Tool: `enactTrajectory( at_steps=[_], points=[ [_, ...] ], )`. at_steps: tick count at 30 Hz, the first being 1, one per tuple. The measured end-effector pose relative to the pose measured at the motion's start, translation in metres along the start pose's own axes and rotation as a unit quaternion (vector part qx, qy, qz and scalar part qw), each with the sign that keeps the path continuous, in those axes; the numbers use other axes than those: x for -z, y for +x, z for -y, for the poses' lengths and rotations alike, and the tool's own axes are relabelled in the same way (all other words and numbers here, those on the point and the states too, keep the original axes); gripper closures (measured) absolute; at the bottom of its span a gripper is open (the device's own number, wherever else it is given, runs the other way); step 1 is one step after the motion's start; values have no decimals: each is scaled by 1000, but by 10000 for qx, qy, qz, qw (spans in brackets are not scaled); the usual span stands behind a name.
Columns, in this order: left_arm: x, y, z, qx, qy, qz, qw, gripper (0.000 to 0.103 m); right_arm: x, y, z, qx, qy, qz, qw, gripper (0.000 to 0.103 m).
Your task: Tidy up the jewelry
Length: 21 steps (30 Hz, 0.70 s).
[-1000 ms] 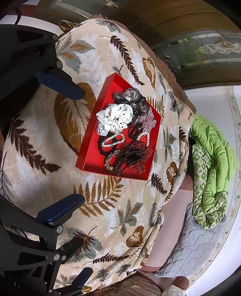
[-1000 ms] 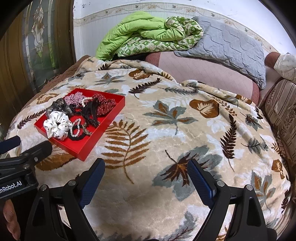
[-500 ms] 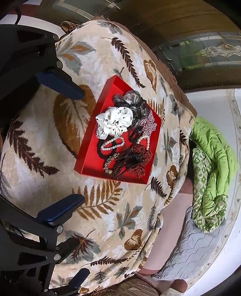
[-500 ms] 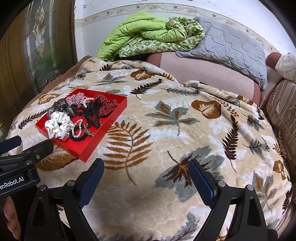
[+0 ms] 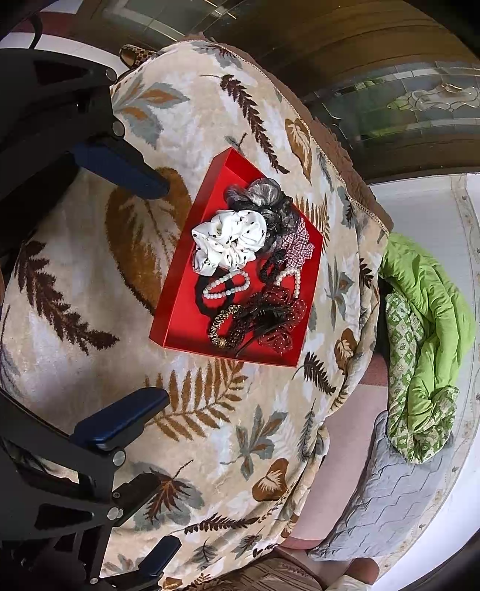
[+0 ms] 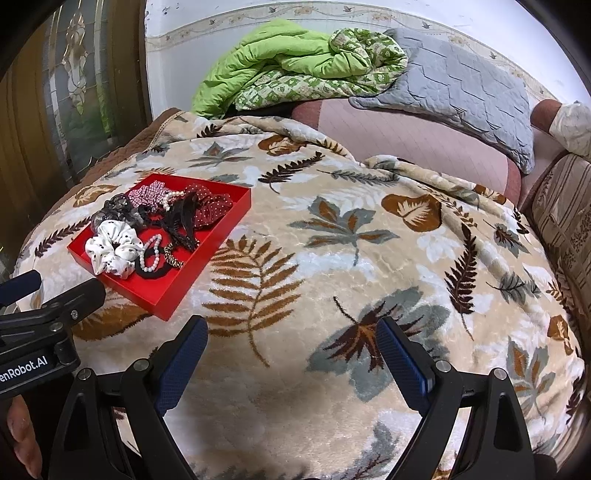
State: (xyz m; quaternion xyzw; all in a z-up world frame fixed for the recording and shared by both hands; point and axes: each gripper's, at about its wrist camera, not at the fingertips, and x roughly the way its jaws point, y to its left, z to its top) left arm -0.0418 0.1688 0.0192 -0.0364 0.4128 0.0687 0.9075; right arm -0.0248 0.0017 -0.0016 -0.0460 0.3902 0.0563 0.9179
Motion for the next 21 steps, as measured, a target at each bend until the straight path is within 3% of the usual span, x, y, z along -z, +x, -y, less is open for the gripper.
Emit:
enactTrajectory(
  at_steps=[15, 21],
  points=[
    [-5, -3, 11, 44, 156, 66, 9998, 2, 1, 2, 4, -11, 93, -1, 10000, 8],
    [-19, -7, 31, 103, 300, 123, 9994, 2, -1, 0, 28, 89, 263, 15, 9996, 8]
  ],
)
